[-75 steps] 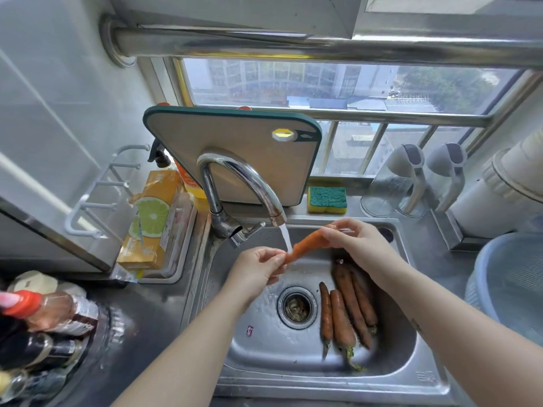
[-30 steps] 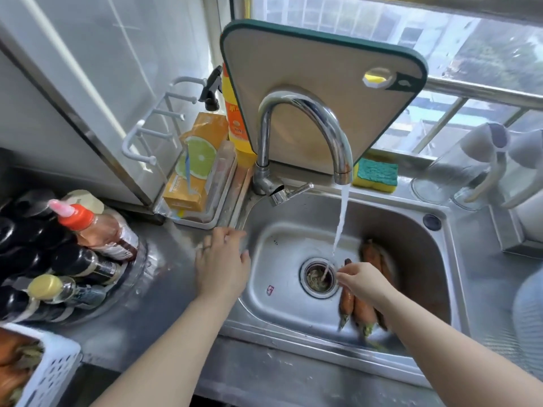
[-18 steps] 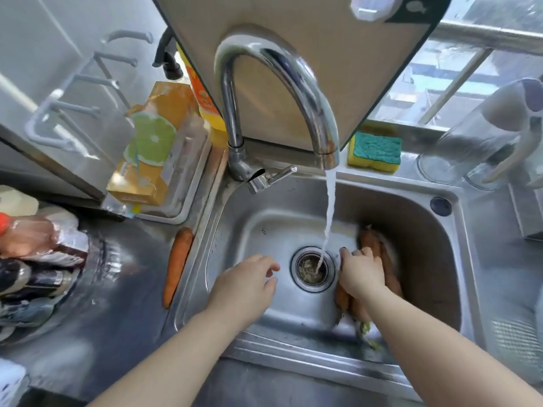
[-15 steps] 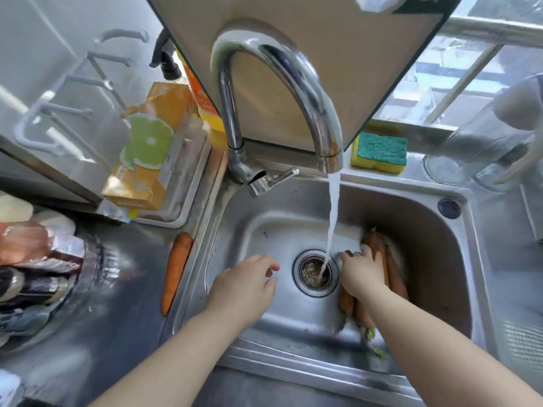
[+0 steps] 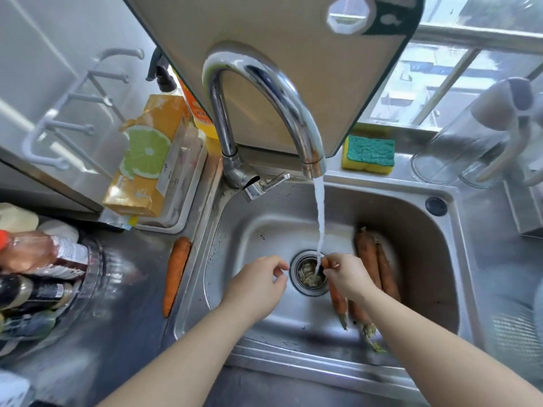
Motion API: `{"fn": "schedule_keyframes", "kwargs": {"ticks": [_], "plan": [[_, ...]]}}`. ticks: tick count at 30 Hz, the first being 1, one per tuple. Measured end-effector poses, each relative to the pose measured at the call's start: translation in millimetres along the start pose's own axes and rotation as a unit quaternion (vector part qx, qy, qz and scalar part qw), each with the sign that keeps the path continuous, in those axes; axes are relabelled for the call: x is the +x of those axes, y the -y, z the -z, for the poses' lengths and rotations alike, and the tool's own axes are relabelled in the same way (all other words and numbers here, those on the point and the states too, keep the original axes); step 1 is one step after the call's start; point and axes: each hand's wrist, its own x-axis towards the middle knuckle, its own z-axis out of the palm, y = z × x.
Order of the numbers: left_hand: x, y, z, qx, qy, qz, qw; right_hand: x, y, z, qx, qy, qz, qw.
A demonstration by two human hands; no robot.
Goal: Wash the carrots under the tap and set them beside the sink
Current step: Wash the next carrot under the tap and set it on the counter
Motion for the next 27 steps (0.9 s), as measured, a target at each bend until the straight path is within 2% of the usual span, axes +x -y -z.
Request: {"fn": "schedule_keyframes", "kwargs": {"ticks": [2,8,12,16,19,24,27], "plan": [[0,-9,-7,-0.034,0.018,0.013,0.999,-17,10,15,0.053,0.018,0.024,0.998],[-8,-42,-21,-0.096,0.096,0.017,0.991,-48,52,38,0.246,-0.016,0.041,0.968],[-20,-53,-18,-0.163,0.094,0.006,0.982,-58,73,35,0.322,-0.031,-0.005,0.946],[-24,-55,-9,-0.142,0.068,0.011,0.987,-57,88,30,0.425,-0.016,-0.073,0.902],[-23,-56,-2,-0.157,0.066,0.034,0.985,-52,101,25,0.453,-0.028,-0.103,0.885],[-23,-55,7,-0.202,0.097,0.052,0.973,-48,111,30,0.590,0.010,-0.172,0.789],[-21,-56,18,-0.287,0.129,0.092,0.945,-52,106,38,0.672,0.061,-0.157,0.722]]}}
